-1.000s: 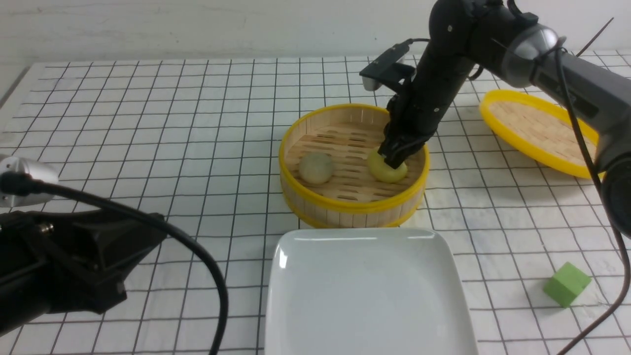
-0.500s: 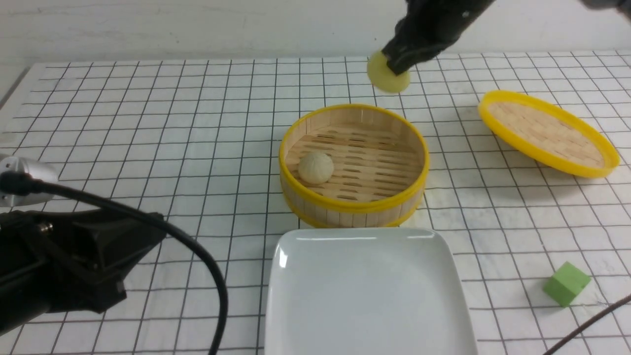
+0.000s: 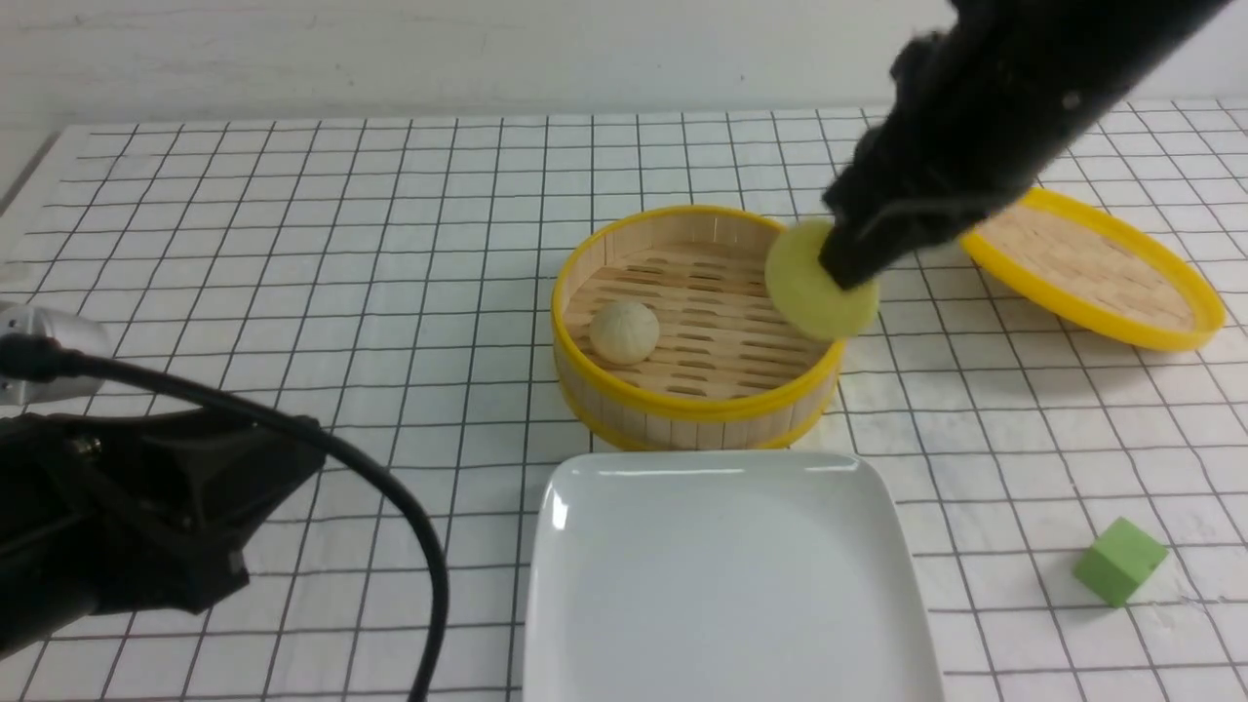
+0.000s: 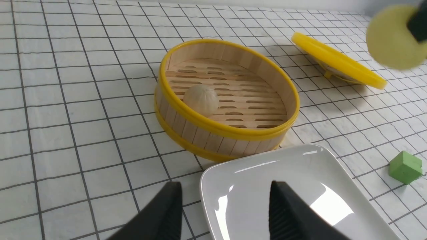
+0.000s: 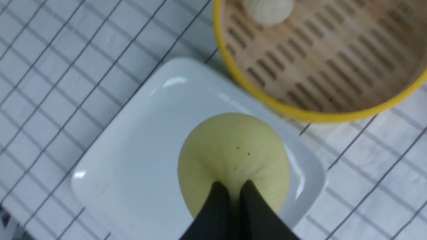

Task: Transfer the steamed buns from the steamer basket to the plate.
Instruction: Use the right arm to put the steamed stuffed bun into the plate

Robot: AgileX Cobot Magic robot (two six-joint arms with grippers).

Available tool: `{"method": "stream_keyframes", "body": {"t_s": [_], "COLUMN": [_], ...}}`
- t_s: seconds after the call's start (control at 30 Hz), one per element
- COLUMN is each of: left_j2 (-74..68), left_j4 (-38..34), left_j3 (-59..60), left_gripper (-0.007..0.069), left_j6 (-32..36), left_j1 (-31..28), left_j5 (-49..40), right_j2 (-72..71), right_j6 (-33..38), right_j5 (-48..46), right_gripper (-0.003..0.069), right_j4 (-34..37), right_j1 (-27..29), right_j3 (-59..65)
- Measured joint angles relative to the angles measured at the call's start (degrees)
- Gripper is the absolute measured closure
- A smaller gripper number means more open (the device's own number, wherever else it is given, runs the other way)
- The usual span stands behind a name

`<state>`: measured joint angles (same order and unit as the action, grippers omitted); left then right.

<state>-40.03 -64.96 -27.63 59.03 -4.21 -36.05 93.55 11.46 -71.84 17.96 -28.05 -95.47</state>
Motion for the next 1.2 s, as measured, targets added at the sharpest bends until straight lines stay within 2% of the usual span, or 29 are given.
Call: {"method": "stream_keyframes", "body": {"t_s": [0.17, 0.23, 0.4, 0.53, 1.07, 1.13, 1.2], "left_j2": [0.0, 0.0, 0.0, 0.0, 0.0, 0.0, 0.0], "left_j4": [0.0, -0.2, -0.4, -0.4, -0.4, -0.4, -0.4], "left_j3": [0.0, 0.0, 0.0, 0.0, 0.0, 0.0, 0.0], "left_gripper": [0.0247, 0.0247, 0.0247, 0.0247, 0.0247, 0.0247, 0.0247], "left_j6": [0.0, 0.0, 0.0, 0.0, 0.0, 0.0, 0.0], "left_j1": [0.0, 0.0, 0.0, 0.0, 0.0, 0.0, 0.0], "left_j5": [0.0, -0.2, -0.4, -0.5, -0.5, -0.5, -0.5], "right_j2": [-0.5, 0.2, 1.5, 3.2, 9.2, 9.2, 9.2], "right_j6": [0.0, 0.0, 0.4, 1.8, 2.0, 2.2, 3.0], "right_j5": [2.3, 8.9, 20.6, 24.1, 24.3, 23.4, 22.9], "right_gripper": [0.0638, 0.0638, 0.0636, 0.0636, 0.062, 0.0603, 0.0538], "right_j4": [-3.1, -5.8, -7.6, -7.6, -12.3, -12.6, -13.0], "right_j1": [-4.3, -4.9, -4.9, -4.9, -4.9, -4.9, -4.9], "right_j3": [14.3, 20.2, 25.4, 25.5, 25.5, 25.5, 25.5]}}
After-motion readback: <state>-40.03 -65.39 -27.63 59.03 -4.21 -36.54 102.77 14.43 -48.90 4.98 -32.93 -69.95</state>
